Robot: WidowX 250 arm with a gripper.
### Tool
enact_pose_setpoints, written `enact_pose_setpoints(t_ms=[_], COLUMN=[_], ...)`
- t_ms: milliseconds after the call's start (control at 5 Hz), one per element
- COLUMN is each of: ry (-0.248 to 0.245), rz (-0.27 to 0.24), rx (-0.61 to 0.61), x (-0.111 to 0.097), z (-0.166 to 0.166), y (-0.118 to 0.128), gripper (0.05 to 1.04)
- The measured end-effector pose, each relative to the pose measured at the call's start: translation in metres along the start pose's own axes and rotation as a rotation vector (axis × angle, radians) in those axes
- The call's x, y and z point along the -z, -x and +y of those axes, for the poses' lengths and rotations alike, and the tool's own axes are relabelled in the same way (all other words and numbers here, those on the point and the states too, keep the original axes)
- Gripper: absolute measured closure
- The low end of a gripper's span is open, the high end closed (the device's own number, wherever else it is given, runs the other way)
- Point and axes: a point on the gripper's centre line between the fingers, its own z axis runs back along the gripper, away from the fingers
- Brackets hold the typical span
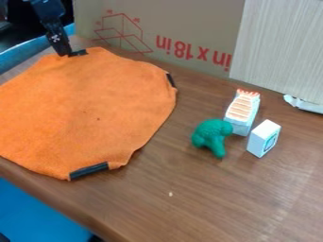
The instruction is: Folding the cloth from top to bottom
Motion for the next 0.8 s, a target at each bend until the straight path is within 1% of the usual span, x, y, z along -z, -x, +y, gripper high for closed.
enact_pose_setpoints(t_ms=[200,400,600,800], ry=[-0.016,0.003,0.001,-0.015], rz=[0.012,0.017,0.011,0.015], rx=[0.009,0.009,0.002,0.006], x=[0.001,0.013,0.022,0.024], z=[0.002,-0.002,-0.005,-0.007], y=[-0.001,0.004,0.007,0.008], gripper=[0.084,0.135,0.413,0.698])
